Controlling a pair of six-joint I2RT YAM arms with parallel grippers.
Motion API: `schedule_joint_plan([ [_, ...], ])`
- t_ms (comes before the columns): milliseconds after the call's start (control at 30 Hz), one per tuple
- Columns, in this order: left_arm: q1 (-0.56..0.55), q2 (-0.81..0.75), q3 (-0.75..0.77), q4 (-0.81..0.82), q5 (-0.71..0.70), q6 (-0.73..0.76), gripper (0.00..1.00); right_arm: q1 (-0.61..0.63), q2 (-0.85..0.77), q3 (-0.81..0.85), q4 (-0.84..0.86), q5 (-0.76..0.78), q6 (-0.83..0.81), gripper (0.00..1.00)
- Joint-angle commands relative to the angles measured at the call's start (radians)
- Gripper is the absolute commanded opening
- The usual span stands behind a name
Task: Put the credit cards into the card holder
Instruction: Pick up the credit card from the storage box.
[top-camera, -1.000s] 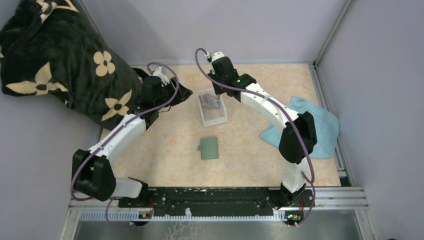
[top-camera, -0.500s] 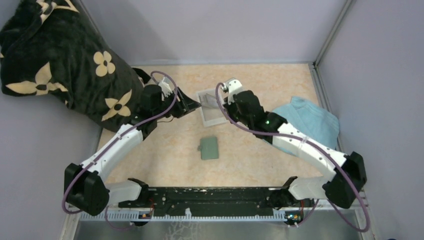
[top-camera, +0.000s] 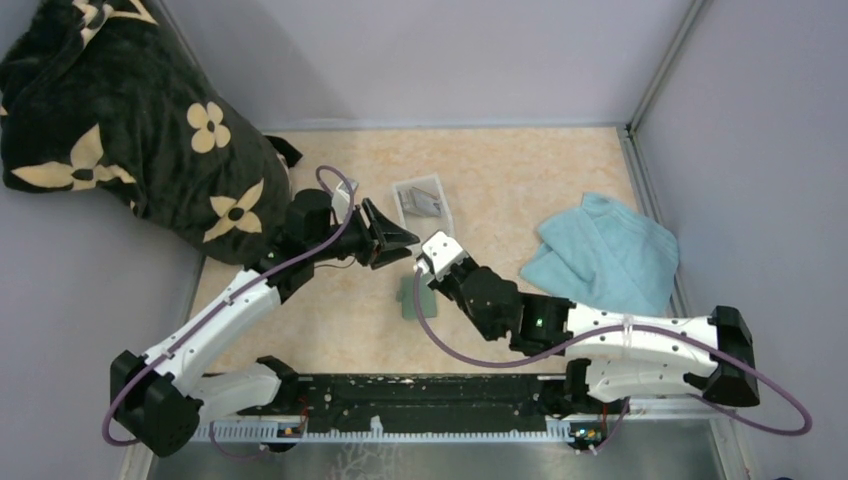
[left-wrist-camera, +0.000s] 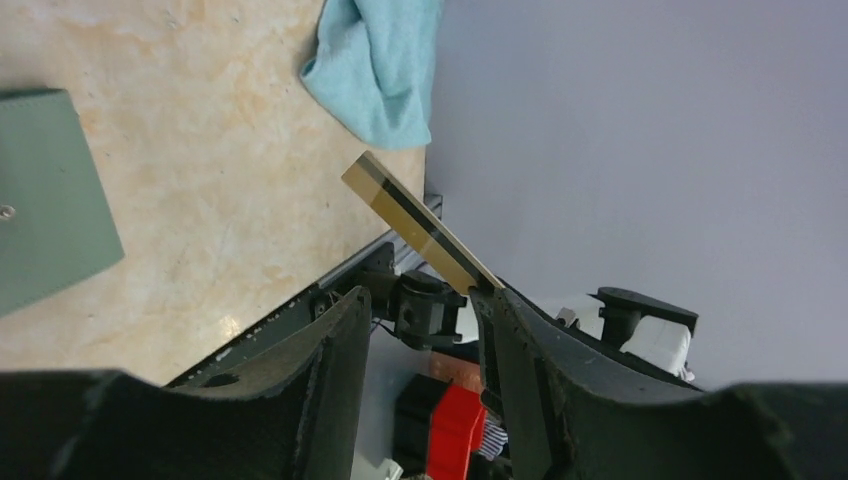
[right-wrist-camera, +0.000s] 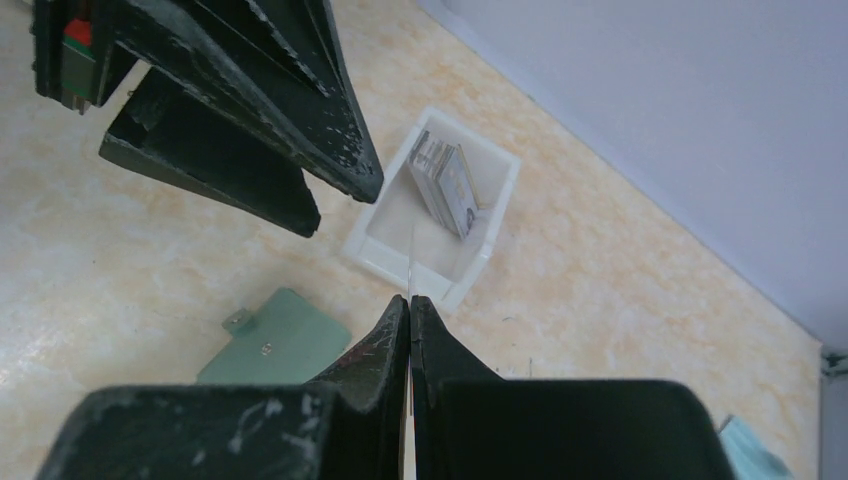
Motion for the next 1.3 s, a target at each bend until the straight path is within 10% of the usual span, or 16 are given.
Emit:
schedule_joint_plan([
  [0,-0.041,-0.032,-0.002,-0.024,0.027,-0.082,0.55,0.112,-0.022,-0.025,0.176,0.233,-0.161,0.0],
  [1267,-0.095,-0.041,0.055,-0.03,0.025,-0.152,0.54,0.363,0.141,-0.017,0.453,0.406,-0.474,0.0],
])
